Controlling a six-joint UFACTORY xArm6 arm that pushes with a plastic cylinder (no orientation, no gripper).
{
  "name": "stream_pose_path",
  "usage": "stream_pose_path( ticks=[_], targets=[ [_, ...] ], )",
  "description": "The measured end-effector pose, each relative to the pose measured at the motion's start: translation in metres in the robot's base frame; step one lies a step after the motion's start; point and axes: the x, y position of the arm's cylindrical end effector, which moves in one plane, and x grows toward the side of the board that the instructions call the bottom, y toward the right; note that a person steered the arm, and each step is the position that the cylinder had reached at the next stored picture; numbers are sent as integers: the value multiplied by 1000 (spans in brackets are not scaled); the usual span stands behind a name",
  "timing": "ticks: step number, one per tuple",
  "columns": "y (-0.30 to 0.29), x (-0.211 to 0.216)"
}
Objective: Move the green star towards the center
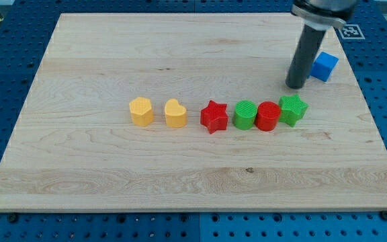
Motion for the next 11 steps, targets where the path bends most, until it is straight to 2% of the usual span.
stream_pose_path(
  ticks=[2,4,6,9,11],
  targets=[
    [38,49],
    [-35,79],
    [-61,65],
    [7,40],
    [-67,19]
  ],
)
